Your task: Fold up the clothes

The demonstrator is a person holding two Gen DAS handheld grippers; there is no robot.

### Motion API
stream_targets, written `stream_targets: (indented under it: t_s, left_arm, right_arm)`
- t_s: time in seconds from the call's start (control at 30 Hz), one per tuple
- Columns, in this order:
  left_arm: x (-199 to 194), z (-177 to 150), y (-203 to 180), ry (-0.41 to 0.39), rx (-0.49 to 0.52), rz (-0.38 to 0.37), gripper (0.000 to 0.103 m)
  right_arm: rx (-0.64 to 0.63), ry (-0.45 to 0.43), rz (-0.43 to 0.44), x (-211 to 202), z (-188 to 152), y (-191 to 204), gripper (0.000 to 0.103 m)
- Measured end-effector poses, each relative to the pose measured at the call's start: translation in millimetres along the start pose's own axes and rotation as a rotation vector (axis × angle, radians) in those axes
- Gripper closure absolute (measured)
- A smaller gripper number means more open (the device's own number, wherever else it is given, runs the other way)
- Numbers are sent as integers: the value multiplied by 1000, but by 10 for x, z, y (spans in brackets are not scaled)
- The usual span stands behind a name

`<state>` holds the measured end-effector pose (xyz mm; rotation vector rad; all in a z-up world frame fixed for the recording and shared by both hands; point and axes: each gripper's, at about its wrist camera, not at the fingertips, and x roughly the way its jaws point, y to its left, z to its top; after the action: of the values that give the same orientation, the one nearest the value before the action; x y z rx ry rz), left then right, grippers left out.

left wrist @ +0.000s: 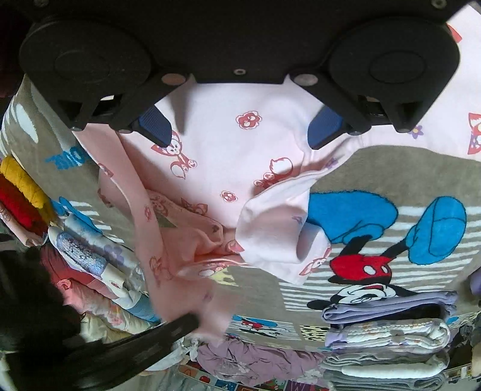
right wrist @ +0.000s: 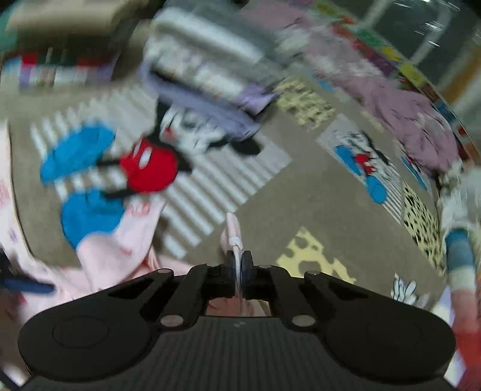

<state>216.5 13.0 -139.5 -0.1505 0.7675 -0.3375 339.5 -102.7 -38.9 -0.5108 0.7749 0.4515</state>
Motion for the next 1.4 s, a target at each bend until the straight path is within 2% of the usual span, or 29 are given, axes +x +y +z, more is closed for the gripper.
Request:
stream_targets:
  t_s: [0.17, 0.33, 0.53, 0.77, 1.0, 1.4]
  left_arm:
    - [-8, -36, -32, -7, 26, 18, 5]
    - [7, -72, -86, -13, 60, 43, 5]
    - [13, -113, -130, -14, 94, 66, 5]
    - [36, -155, -196, -18, 140, 97, 5]
    - [45, -162, -211, -16, 152, 103, 4]
    - [58, -178, -237, -17, 171, 106, 2]
  right_arm:
    - [236, -161, 32, -521, -235, -479, 98]
    - [457, -315, 36, -953, -661, -951, 99]
    - [715, -400, 23, -1232, -1323, -1489, 99]
    - [956, -450, 5, -1287, -2227, -1773, 98]
    - [1166, -474, -26, -1172, -3030, -1942, 98]
    - [1331, -443, -38, -812, -3775, -2000, 99]
